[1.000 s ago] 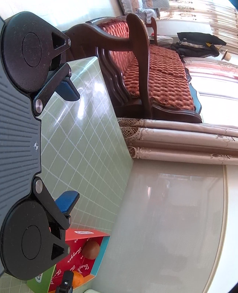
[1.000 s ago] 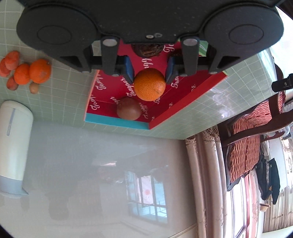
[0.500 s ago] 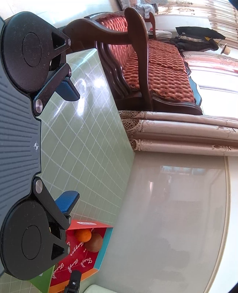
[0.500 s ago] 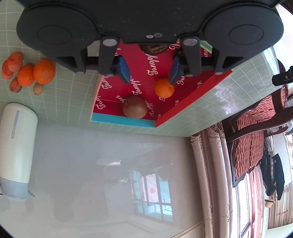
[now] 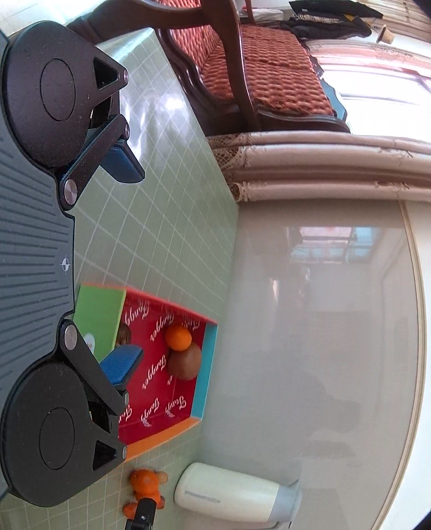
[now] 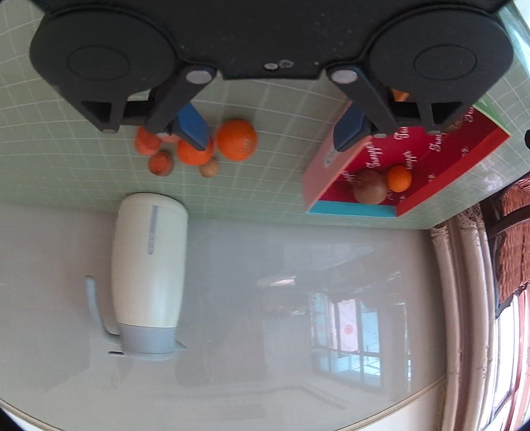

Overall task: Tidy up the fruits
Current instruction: 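Reach the left tool to the large tangerine and close on it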

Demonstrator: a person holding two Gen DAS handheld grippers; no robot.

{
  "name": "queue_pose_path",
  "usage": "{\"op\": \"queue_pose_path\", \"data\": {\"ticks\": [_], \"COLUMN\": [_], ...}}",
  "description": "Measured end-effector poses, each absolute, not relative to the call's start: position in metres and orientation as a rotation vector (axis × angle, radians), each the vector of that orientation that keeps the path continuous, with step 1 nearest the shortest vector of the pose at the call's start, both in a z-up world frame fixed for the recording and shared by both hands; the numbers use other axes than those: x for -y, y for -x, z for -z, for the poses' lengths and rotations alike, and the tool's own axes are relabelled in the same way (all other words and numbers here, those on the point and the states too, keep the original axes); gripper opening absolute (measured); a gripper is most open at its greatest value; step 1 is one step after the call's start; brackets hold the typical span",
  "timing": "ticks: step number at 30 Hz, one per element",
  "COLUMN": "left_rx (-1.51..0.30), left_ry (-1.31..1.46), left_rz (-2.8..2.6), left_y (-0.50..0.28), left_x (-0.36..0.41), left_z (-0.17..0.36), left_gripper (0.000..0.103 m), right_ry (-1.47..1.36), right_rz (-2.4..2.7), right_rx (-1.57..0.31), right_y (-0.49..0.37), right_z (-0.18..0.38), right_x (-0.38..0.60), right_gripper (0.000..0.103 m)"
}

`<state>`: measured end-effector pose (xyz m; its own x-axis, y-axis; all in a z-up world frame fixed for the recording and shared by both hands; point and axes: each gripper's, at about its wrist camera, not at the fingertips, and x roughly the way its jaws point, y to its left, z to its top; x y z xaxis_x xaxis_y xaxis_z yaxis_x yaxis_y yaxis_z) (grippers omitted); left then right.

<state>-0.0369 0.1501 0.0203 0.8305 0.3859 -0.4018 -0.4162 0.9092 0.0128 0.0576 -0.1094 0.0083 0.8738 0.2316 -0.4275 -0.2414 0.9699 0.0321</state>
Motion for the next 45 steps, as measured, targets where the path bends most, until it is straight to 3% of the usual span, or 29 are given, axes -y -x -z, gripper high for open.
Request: {"op": "queue_pose_path", "data": {"ticks": [14,29,45], "left_rx": [-0.393,-0.441,-0.536], "left_ry": [-0.023,-0.128,-0.128], "left_rz": [-0.208,-0.031,0.01], "left_y": [-0.002,-0.063,-0.127], "left_x": [-0.055,0.027,0.057], "left_z": [-0.02,-0.018,0.011], "left_gripper": [0.103,0.103,0.102], "right_ry": [-0.046,-0.075,-0.092], "right_rz": [0.07,0.168,0.319], "right_rx": [-0.428,-0.427,-0.428], "right_y": [-0.049,-0.027,-0.026], "right_z": [0.004,0.009,0.012], "right_x": [0.211,0.258,0.282], "right_gripper": [0.089,0.091,0.092]}}
